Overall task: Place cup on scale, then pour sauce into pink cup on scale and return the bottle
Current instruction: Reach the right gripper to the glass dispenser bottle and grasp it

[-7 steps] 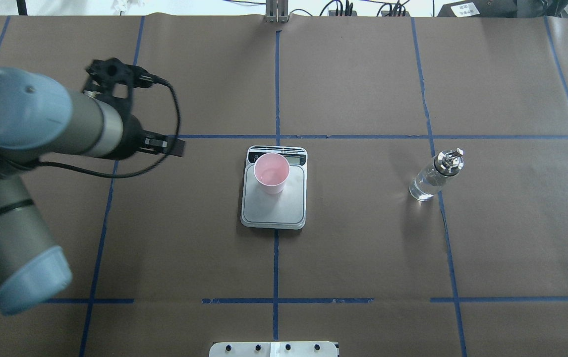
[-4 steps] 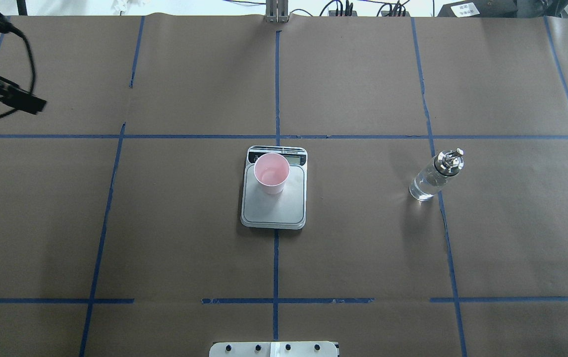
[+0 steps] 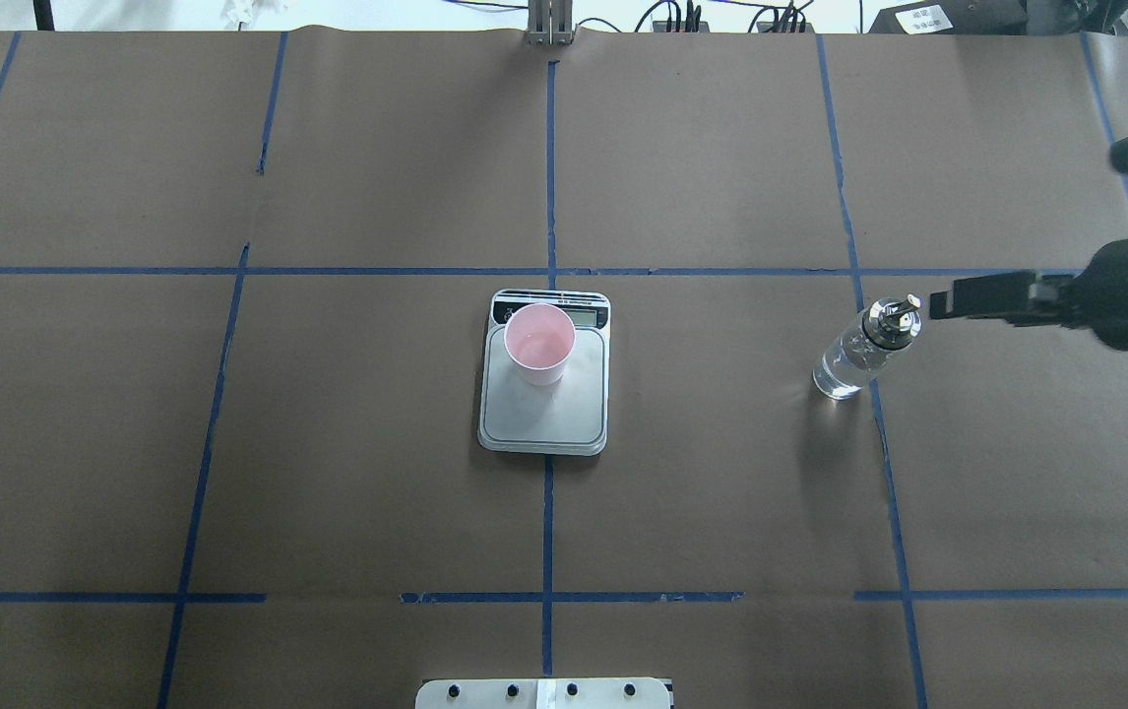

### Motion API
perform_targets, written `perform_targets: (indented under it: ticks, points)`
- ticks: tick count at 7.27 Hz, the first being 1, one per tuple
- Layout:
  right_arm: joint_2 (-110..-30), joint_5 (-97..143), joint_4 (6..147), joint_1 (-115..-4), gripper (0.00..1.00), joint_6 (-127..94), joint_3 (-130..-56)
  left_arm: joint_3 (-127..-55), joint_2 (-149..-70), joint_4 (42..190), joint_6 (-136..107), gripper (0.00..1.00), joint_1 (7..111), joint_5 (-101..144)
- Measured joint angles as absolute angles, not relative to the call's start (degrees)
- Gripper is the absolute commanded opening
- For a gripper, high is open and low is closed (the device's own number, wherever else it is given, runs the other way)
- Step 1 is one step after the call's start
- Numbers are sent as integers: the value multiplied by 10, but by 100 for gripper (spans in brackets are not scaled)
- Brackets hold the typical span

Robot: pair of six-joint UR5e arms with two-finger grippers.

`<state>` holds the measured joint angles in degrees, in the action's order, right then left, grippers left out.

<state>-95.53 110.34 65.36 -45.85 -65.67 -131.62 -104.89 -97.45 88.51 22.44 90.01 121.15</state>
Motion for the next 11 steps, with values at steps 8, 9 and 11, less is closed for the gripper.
perform_targets:
  ticks: [8,9,11]
  points:
    - [-998,607,538,-137,100,-764,-1204,-980,-855,947,139,100,943,1379]
    - [-998,593,528,-136,100,-762,-1192,-981,-848,955,131,100,943,1382]
    - [-993,575,521,-134,100,-759,-1170,-987,-845,960,127,100,943,1384]
